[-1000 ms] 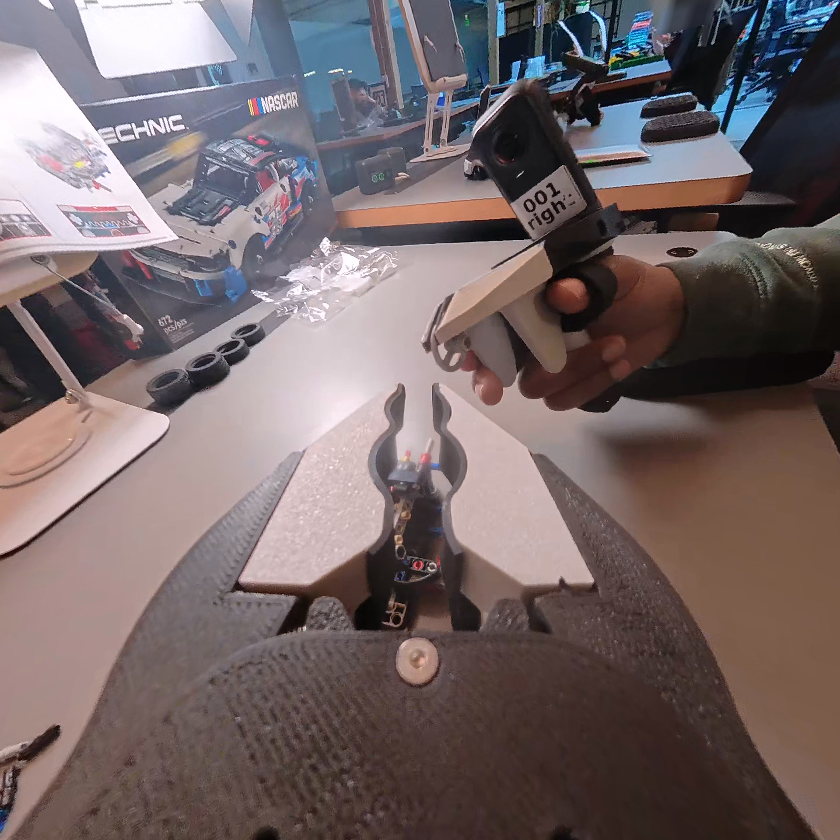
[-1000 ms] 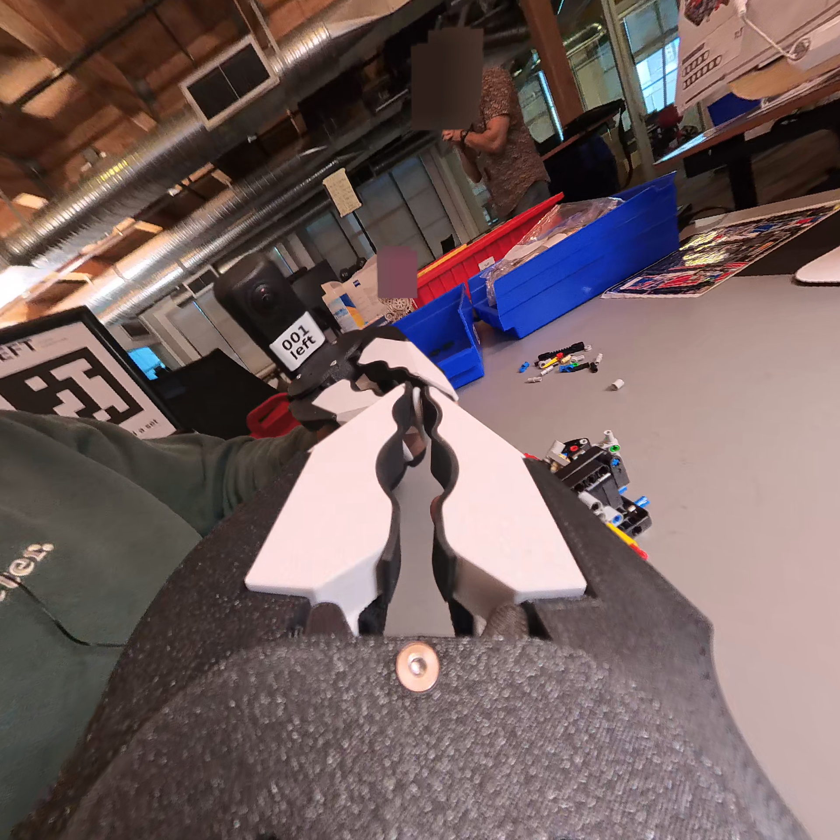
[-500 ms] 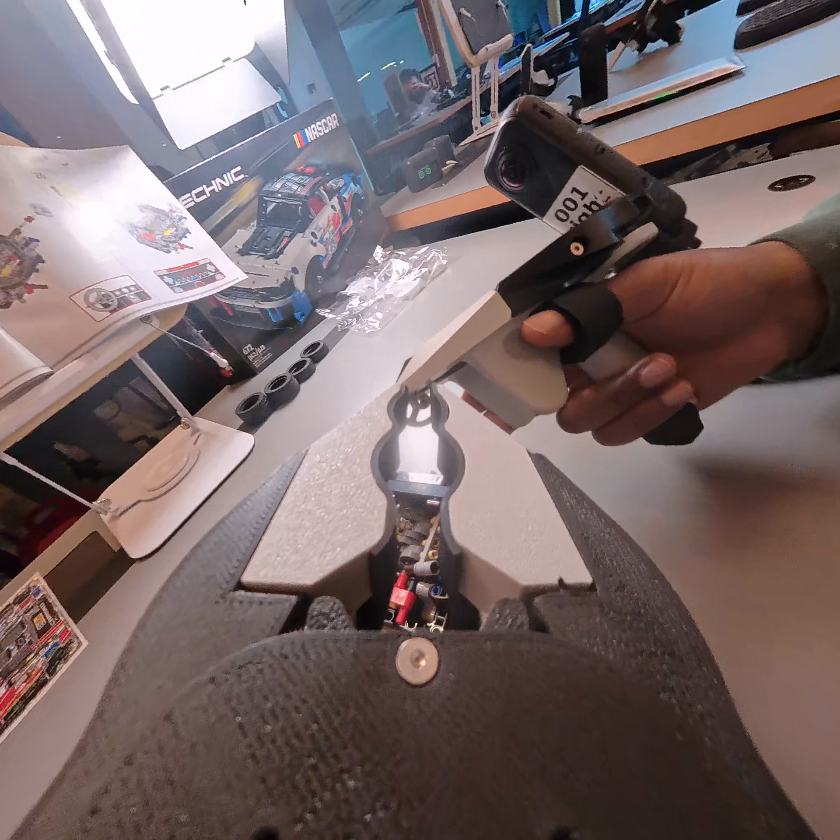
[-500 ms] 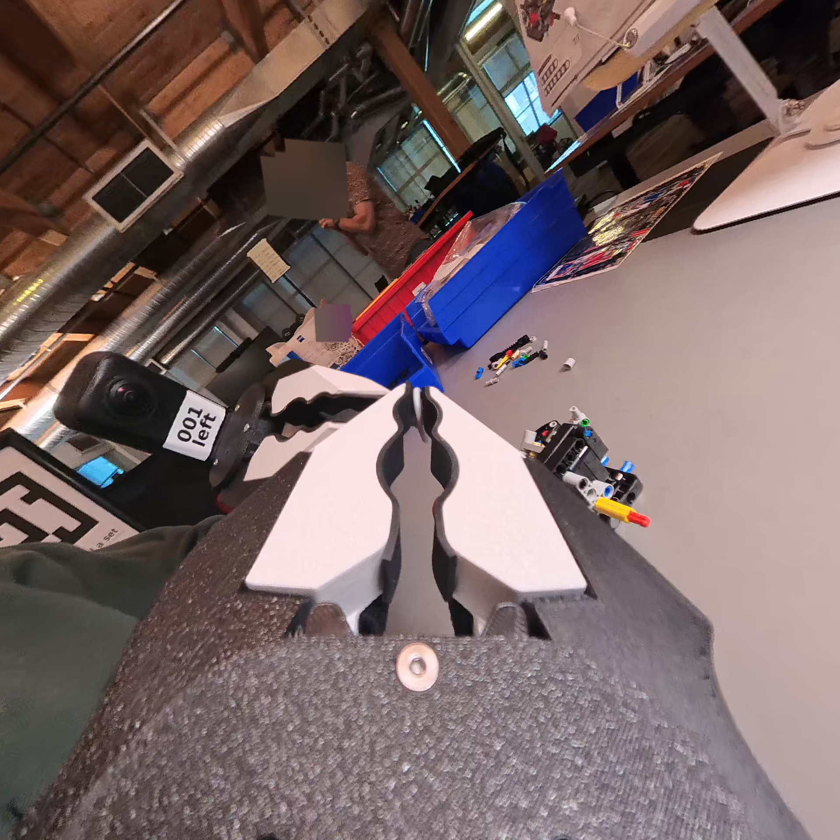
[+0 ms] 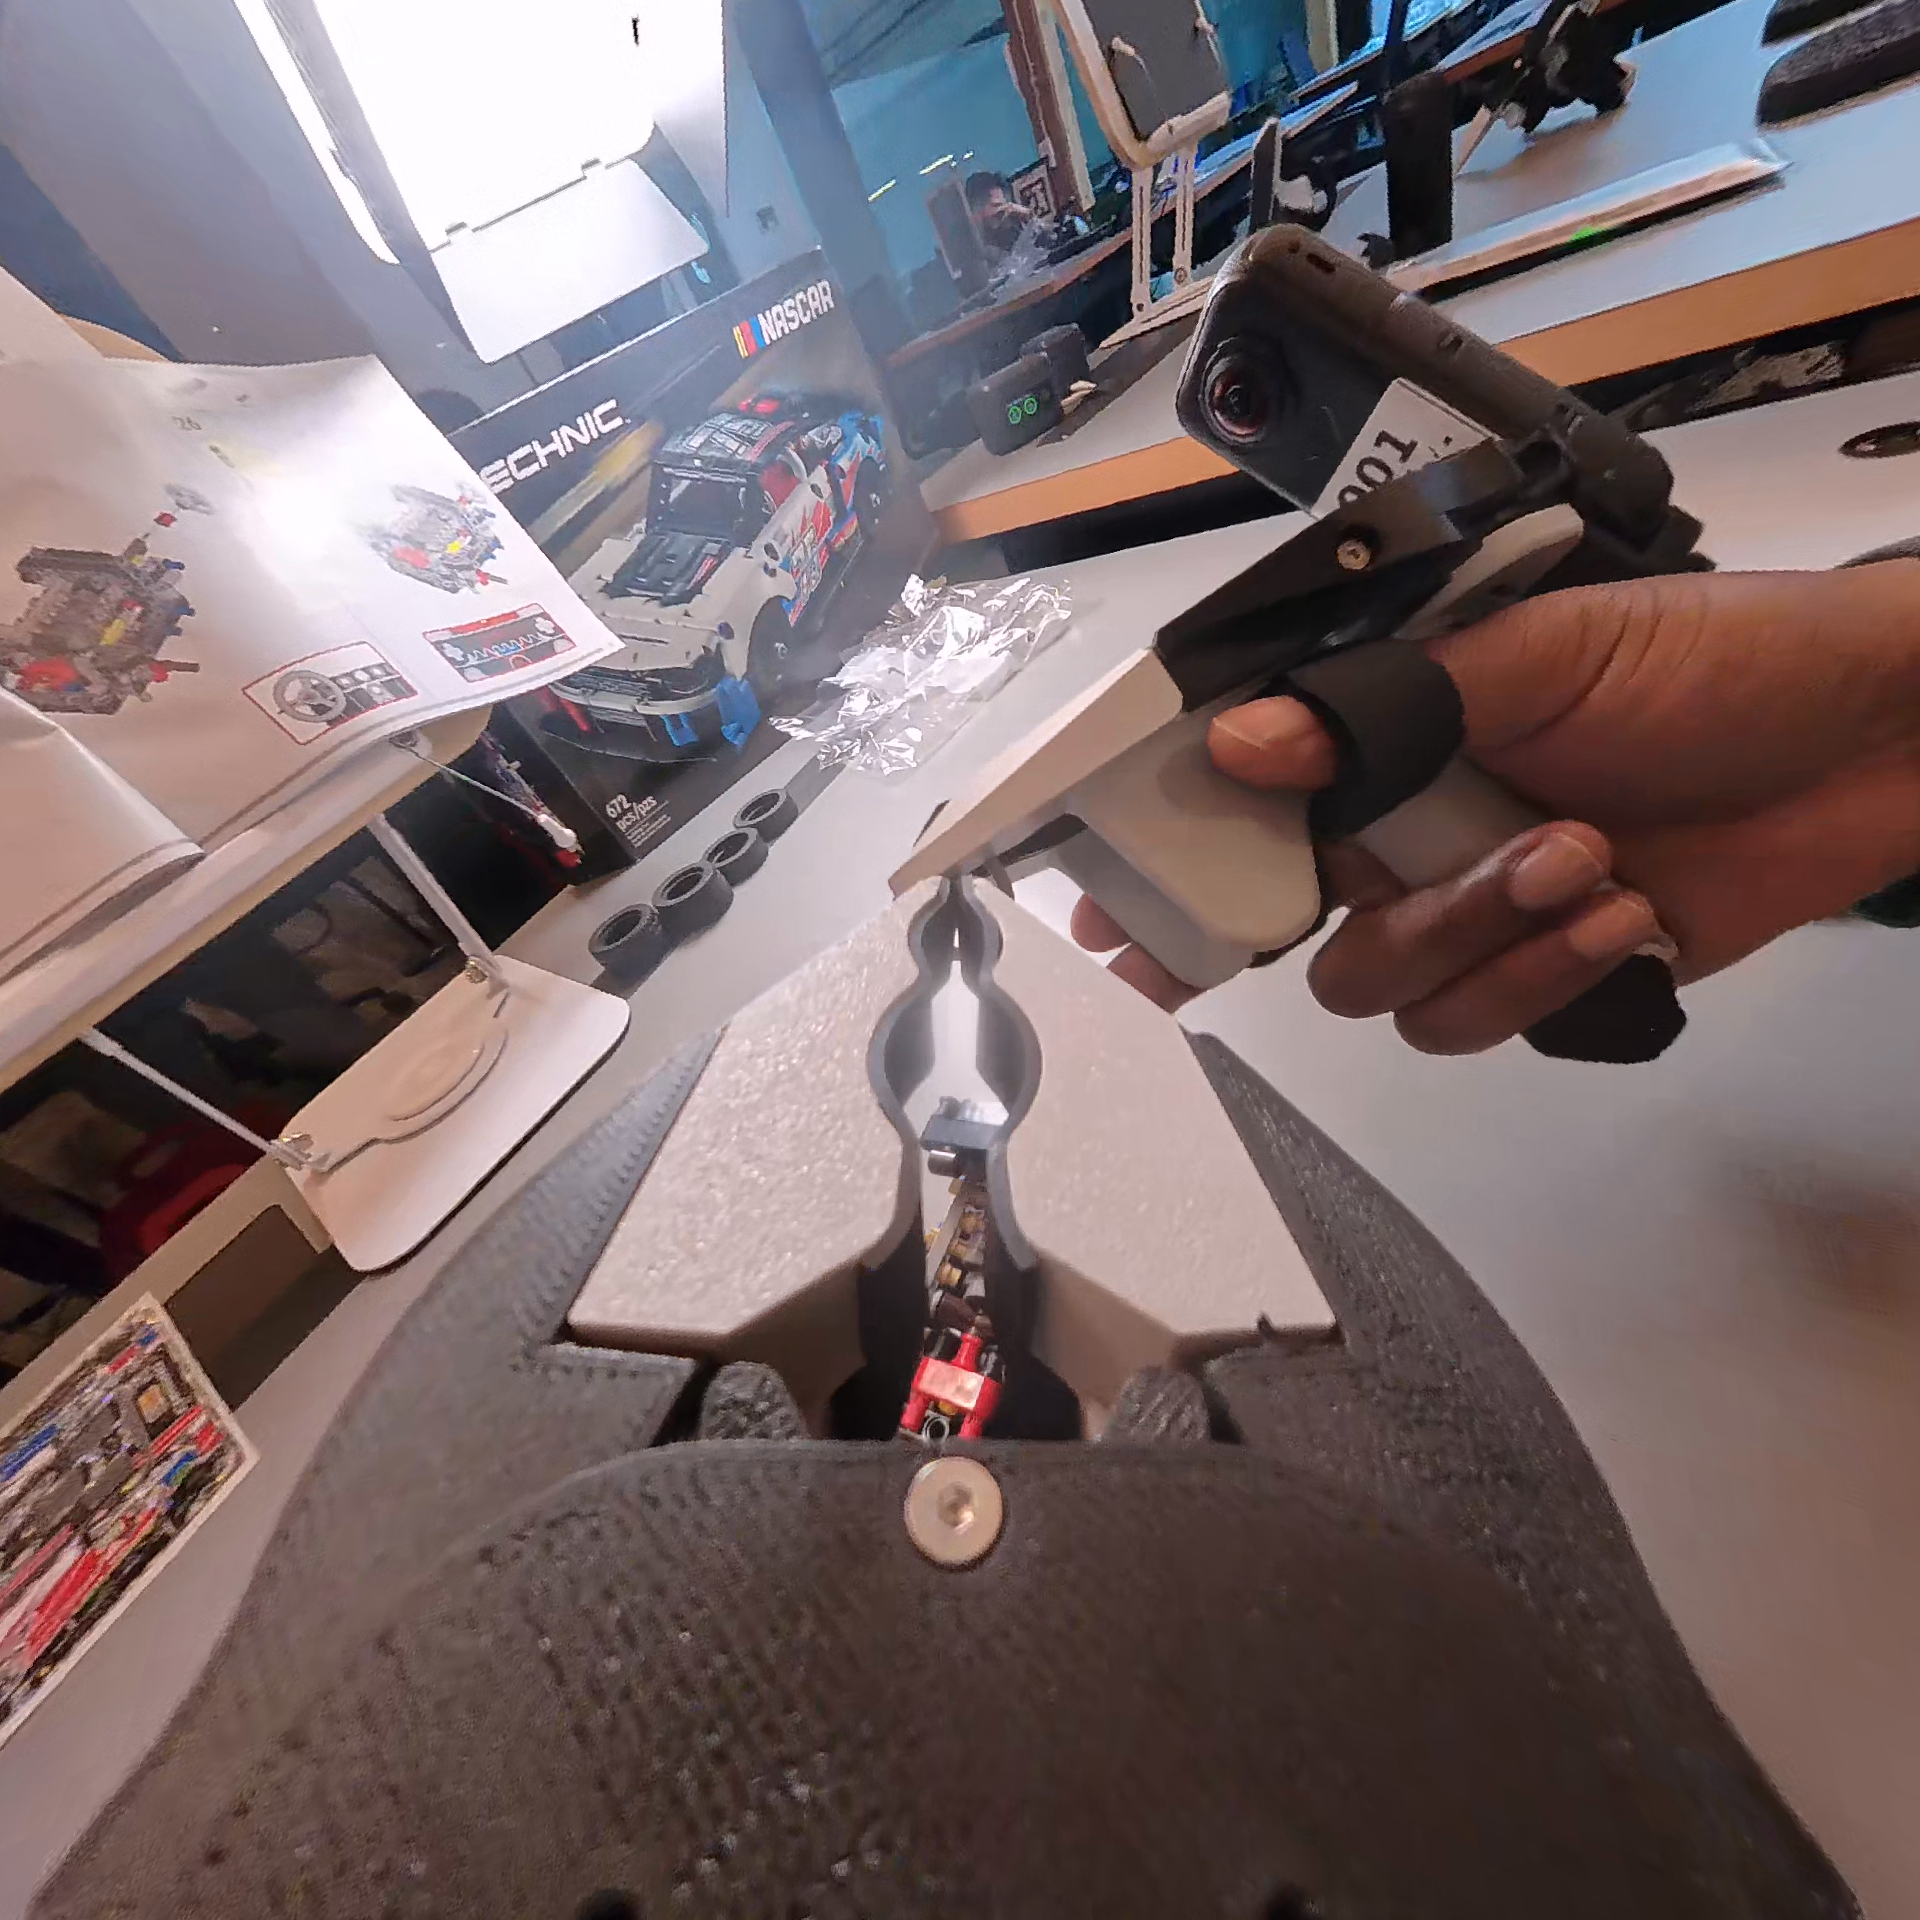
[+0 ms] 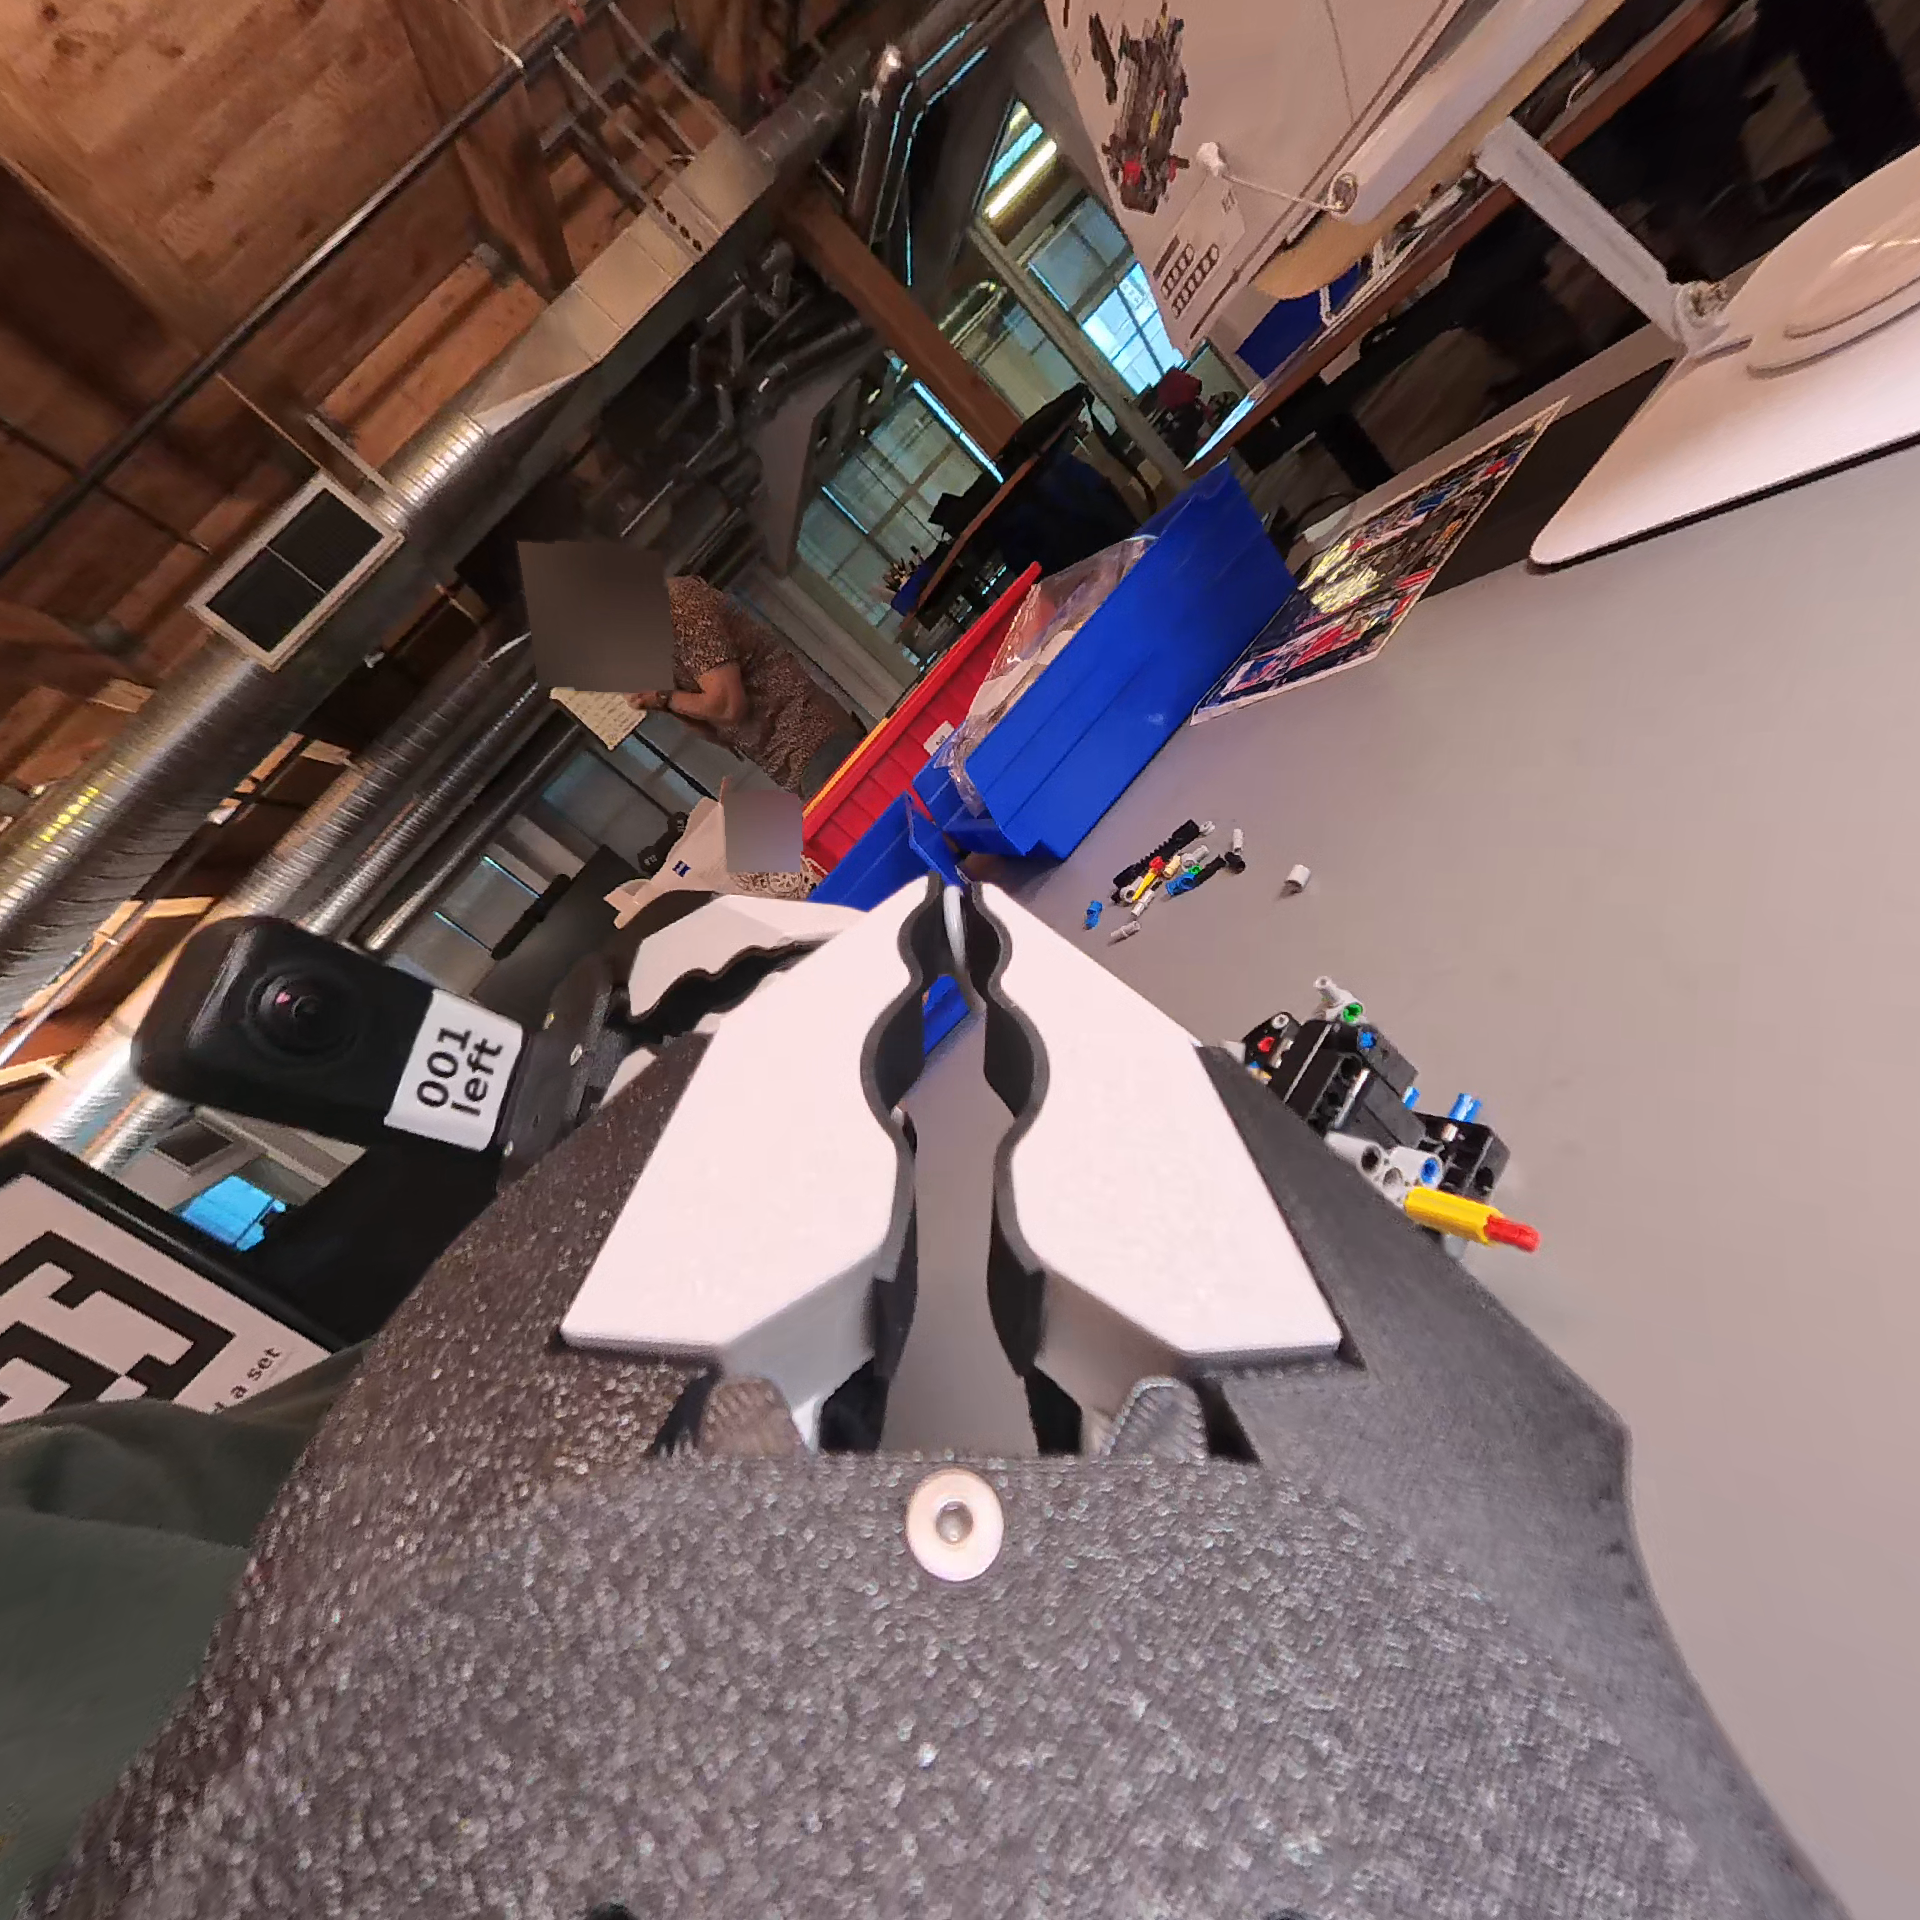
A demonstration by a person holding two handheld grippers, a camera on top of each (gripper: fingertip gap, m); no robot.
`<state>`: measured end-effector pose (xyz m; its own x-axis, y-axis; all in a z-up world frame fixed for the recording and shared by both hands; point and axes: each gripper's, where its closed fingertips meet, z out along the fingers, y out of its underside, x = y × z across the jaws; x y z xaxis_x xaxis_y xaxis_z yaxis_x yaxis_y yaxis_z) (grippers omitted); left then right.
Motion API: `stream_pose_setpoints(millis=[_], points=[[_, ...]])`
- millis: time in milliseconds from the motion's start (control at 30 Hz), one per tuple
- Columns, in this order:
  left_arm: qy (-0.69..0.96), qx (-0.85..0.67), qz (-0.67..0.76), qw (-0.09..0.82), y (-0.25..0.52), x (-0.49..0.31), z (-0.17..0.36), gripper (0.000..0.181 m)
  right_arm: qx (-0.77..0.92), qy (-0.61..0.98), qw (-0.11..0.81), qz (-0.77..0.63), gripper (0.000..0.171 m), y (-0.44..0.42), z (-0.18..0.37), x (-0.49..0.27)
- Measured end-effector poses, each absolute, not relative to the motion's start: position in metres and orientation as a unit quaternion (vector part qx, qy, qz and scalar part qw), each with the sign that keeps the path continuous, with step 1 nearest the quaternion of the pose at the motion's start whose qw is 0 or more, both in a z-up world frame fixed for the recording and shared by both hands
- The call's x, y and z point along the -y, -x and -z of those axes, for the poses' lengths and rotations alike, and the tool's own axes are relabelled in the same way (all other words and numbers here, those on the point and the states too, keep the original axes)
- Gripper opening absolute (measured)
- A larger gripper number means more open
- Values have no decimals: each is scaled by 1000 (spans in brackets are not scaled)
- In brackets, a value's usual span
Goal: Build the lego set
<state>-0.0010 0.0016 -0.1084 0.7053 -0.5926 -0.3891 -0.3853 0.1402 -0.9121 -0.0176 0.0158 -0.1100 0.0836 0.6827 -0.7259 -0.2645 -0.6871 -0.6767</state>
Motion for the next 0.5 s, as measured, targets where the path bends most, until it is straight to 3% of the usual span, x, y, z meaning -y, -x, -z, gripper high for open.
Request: stream_pose_setpoints(millis=[367,500], points=[[654,-345,165,653,10,-5,99,0,171,626,390,-653,2,2,96,-31],[665,-335,197,638,8,-5,105,13,180,626,379,-657,2,6,101,-27]])
